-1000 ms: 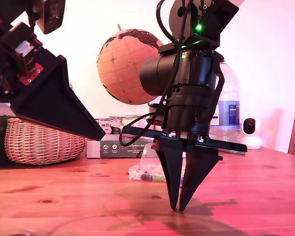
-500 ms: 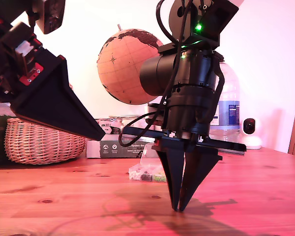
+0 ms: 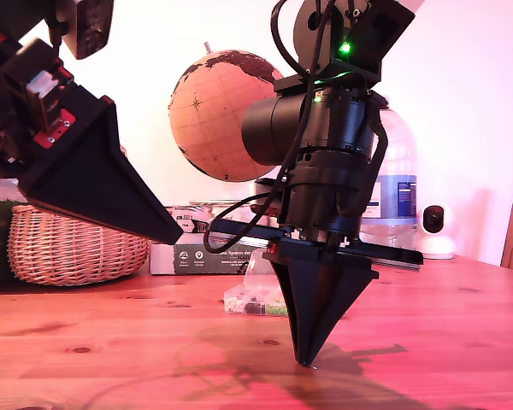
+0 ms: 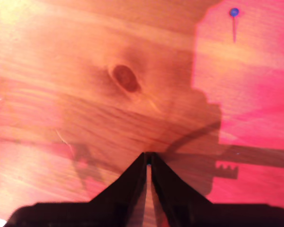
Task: Sort the loose pins on the table into their correct compartments
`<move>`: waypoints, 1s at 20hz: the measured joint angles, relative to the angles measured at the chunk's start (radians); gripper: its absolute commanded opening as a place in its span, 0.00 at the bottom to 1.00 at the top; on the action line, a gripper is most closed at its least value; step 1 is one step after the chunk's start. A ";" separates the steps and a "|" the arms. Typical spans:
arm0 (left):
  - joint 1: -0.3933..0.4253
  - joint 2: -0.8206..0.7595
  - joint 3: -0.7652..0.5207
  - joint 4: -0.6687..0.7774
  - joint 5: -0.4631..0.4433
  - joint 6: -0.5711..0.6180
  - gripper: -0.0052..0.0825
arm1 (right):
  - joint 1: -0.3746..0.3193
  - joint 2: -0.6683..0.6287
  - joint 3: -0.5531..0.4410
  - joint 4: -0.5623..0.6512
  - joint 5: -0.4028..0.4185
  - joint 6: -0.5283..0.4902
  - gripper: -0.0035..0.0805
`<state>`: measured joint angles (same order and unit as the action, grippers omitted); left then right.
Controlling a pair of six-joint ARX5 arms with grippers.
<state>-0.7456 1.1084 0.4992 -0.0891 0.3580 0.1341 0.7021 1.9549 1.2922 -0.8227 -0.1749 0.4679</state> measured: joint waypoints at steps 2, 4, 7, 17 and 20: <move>0.000 0.000 0.000 0.000 0.000 0.000 0.03 | 0.000 0.000 0.002 -0.012 0.000 -0.018 0.03; 0.000 0.000 0.000 0.000 0.000 0.000 0.03 | 0.000 0.004 0.013 -0.040 0.001 -0.022 0.03; 0.000 0.000 0.000 0.000 0.000 0.000 0.03 | 0.000 0.013 0.073 -0.077 0.001 -0.039 0.03; 0.000 0.000 0.000 0.000 0.000 0.000 0.03 | -0.002 0.013 0.248 -0.090 0.133 -0.100 0.03; 0.000 0.000 0.000 0.000 0.000 0.000 0.03 | -0.017 0.013 0.258 -0.034 0.162 -0.103 0.03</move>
<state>-0.7456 1.1084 0.4992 -0.0891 0.3580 0.1341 0.6853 1.9675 1.5505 -0.8562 -0.0132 0.3645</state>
